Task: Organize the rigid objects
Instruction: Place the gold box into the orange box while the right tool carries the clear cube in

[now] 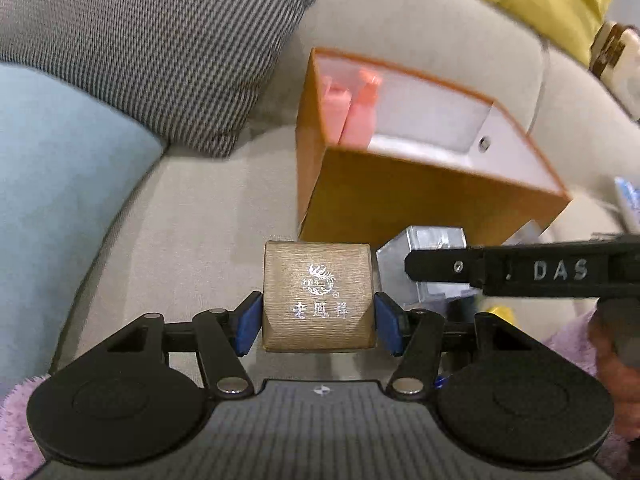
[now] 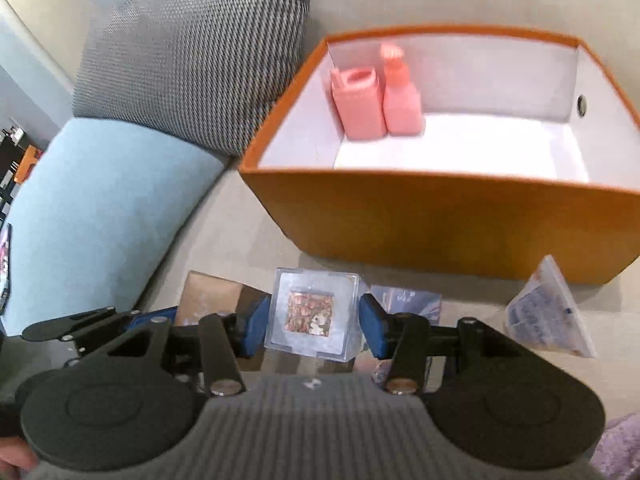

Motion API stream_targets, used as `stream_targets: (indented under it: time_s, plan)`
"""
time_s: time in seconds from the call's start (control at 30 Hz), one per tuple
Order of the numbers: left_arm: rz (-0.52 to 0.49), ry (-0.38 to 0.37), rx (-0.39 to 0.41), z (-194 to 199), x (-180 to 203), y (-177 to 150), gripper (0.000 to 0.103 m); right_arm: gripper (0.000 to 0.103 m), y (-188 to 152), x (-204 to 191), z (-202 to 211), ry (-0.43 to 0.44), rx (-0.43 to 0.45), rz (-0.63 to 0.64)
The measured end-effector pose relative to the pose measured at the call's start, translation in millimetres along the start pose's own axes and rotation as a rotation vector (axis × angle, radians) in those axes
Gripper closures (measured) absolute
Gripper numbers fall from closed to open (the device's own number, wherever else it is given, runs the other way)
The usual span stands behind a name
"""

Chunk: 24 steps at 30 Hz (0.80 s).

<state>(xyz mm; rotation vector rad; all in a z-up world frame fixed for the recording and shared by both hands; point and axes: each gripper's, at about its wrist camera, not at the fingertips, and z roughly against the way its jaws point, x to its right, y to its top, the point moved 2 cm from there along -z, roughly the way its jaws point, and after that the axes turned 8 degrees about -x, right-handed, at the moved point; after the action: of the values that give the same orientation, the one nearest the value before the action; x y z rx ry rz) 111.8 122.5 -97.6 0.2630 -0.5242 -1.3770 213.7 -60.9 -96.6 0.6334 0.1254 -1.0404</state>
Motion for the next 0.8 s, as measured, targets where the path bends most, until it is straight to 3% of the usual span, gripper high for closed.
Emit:
stream_targets:
  time_s: [0.27,0.47,0.6,0.8]
  plan:
    - [-0.09,-0.036,0.108,43.6,30.2,35.2,0.035,0.052,11.5,2.9,58.9,0.038,0.126,0.018]
    - [-0.166,-0.045,0.158,54.3,45.4,73.4,0.035,0.052,43.6,17.1,98.9,0.035,0.215,0.012]
    - [-0.175,-0.066,0.14,42.1,46.0,104.9,0.035,0.052,66.0,34.5,105.4,0.011,0.231,-0.01]
    - [-0.159,-0.07,0.034,-8.9,49.7,141.2,0.035,0.052,90.6,62.7,84.1,-0.002,0.19,-0.07]
